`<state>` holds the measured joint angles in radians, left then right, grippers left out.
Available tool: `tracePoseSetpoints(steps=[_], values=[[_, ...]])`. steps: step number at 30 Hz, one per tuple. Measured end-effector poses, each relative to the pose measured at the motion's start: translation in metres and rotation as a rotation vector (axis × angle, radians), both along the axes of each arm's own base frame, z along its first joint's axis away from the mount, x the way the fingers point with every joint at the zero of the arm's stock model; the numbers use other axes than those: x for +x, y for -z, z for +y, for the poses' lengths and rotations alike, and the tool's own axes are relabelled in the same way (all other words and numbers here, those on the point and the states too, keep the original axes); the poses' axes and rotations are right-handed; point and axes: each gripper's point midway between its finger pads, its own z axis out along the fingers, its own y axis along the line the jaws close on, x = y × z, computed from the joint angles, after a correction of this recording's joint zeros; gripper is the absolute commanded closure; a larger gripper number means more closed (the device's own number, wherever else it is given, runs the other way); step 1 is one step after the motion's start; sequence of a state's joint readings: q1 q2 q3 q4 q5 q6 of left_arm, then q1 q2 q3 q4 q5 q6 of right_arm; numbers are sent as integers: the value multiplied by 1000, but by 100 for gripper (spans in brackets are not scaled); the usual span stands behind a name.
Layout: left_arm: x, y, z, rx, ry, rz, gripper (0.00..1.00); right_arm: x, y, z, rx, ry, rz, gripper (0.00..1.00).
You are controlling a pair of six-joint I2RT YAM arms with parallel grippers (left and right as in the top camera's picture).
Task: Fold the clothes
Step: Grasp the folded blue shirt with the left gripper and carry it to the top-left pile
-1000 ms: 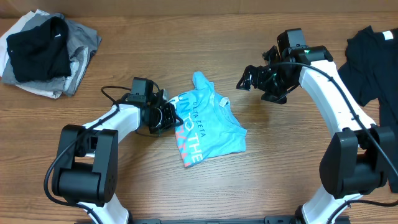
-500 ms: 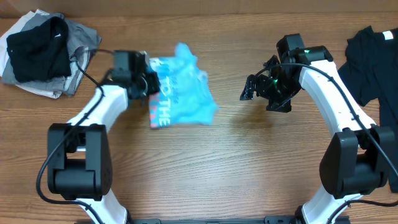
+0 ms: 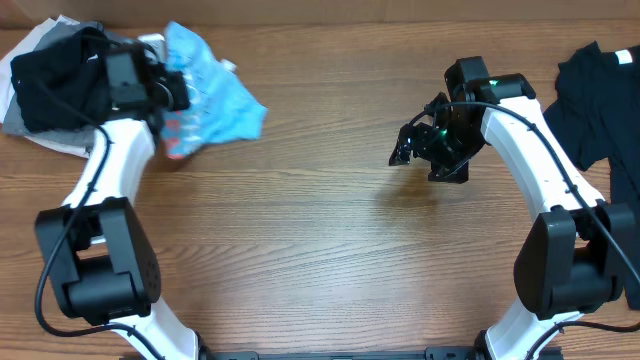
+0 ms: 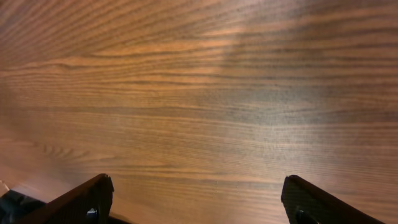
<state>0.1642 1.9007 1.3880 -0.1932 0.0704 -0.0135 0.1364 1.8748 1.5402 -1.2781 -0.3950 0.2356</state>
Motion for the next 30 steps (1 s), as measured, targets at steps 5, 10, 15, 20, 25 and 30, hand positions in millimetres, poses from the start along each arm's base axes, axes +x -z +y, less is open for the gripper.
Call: tracePoseSetpoints(steps=[5, 10, 15, 20, 25, 30], values=[[11, -37, 45, 70, -52, -87, 96, -6, 0, -1, -4, 1, 26, 12], [14, -67, 82, 120, -99, -146, 96, -9, 0, -1, -6, 11, 44, 12], [12, -88, 109, 146, -140, -184, 96, -10, 0, -1, -7, 18, 50, 12], [4, -89, 133, 153, -186, -181, 96, -12, 0, -2, -8, 21, 60, 13], [-6, -89, 157, 173, -249, -172, 96, -13, 0, -2, -9, 21, 67, 13], [-15, -89, 177, 177, -294, -168, 94, -16, -1, -2, -11, 21, 80, 13]])
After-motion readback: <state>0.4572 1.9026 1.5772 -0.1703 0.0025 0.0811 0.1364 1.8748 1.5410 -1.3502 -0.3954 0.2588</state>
